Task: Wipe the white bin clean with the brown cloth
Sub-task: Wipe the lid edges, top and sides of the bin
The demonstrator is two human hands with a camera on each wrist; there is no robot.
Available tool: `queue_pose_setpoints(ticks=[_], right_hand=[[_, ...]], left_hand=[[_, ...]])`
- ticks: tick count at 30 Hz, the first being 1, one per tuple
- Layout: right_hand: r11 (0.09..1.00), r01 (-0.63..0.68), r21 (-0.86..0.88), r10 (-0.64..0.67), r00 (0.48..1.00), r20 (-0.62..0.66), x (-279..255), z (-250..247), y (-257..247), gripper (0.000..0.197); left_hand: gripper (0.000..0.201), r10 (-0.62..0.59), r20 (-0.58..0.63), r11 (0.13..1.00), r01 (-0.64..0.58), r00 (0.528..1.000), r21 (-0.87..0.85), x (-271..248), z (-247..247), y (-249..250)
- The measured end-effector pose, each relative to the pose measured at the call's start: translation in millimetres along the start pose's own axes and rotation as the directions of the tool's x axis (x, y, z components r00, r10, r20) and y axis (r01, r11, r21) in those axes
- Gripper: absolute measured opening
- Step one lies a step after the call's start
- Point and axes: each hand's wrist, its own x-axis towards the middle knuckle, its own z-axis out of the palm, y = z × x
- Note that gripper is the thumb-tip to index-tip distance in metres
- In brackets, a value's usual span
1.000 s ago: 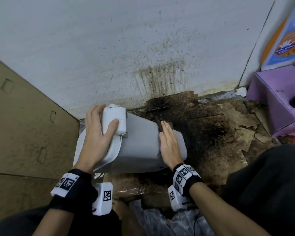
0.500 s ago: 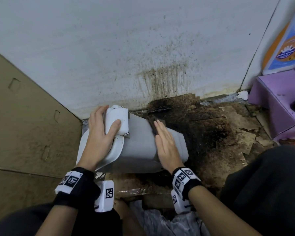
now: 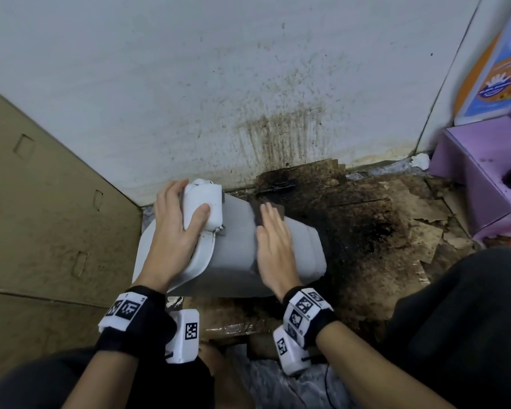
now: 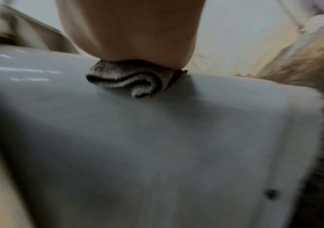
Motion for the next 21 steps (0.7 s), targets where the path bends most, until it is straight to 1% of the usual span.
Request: queue_pose_setpoints(ticks=[2,4,7,9,11,14,16,18,21], right_hand=[[0.993,0.116,0.025,-0.116,0.993,0.026,-0.1,7.8,-28.2,0.058],[0.982,0.185,0.036,-0.186,0.982,0.043,-0.8,12.4,-39.3,0.056],[0.966,0.259,0.009,-0.259,0.965,0.052,-1.4,5.7,-26.3,0.052],[0.965,0.263,0.004,-0.262,0.962,0.072,-0.1,-3.3,-9.6,0.051],[0.979,0.202,-0.003,-0.201,0.977,0.068,1.6,-11.1,16.4,0.050],[0.999,0.026,-0.041,-0.025,0.999,0.036,2.7,-23.5,68.5,0.051],[0.995,-0.095,-0.039,0.095,0.995,-0.007,2.3,-30.7,94.5,0.054],[0.981,-0.191,0.011,0.191,0.981,-0.032,3.7,-33.8,104.7,0.051],[0.970,-0.242,0.012,0.242,0.969,-0.041,7.3,-30.2,103.7,0.050]], left_hand=[[0.078,0.010,-0.005,1.000,-0.009,1.000,0.004,-0.5,0.9,0.1],[0.079,0.009,-0.005,1.000,-0.009,1.000,0.008,-1.9,0.4,-0.7],[0.078,0.010,-0.002,1.000,-0.010,1.000,0.003,-3.4,-0.3,-0.4],[0.078,0.009,-0.001,1.000,-0.009,1.000,-0.003,-3.8,0.0,0.3],[0.077,0.003,0.000,1.000,-0.003,1.000,-0.010,-4.0,-0.5,-0.2],[0.078,-0.006,-0.002,1.000,0.006,1.000,-0.016,-5.4,-1.7,-0.3],[0.078,-0.005,-0.004,1.000,0.005,1.000,-0.021,-6.7,-1.6,0.7],[0.078,0.001,-0.004,1.000,-0.001,1.000,-0.024,-7.2,-1.1,1.4],[0.079,-0.004,0.003,1.000,0.004,1.000,-0.011,-6.5,-0.8,1.7]])
